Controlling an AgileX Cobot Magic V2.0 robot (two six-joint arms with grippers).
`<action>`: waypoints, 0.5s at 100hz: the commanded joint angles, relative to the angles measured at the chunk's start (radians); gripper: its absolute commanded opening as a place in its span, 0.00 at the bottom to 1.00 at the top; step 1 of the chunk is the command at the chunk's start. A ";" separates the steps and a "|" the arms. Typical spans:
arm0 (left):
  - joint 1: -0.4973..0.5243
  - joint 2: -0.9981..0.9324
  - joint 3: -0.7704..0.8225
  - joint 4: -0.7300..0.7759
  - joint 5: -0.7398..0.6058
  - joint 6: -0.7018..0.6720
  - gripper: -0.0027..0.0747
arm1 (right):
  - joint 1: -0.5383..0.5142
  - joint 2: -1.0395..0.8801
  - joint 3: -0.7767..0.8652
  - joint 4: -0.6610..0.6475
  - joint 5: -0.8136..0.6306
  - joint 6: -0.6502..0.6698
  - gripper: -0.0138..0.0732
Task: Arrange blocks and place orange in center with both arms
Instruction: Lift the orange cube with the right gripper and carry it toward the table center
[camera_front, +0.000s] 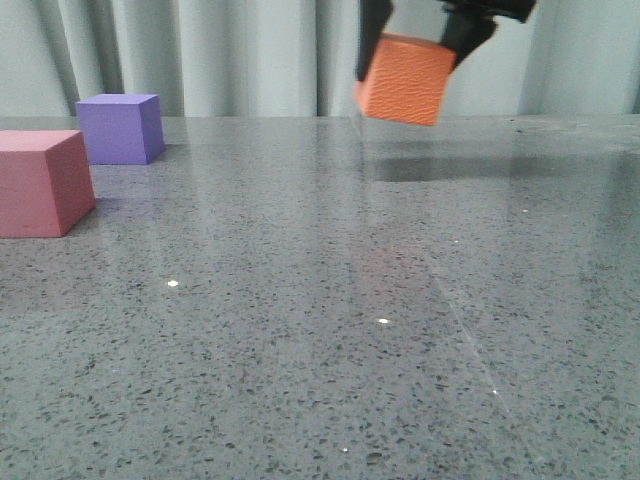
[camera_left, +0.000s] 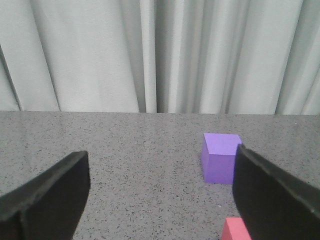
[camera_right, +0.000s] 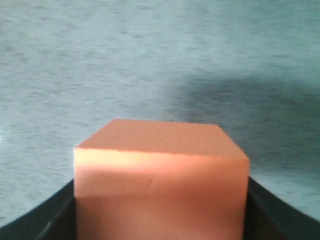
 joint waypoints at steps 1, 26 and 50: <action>-0.002 0.006 -0.038 -0.008 -0.088 0.001 0.75 | 0.038 -0.036 -0.047 -0.023 0.036 0.056 0.43; -0.002 0.006 -0.038 -0.006 -0.088 0.001 0.75 | 0.097 0.032 -0.061 -0.025 0.021 0.145 0.43; -0.002 0.006 -0.038 -0.006 -0.088 0.001 0.75 | 0.103 0.051 -0.061 -0.025 0.029 0.182 0.43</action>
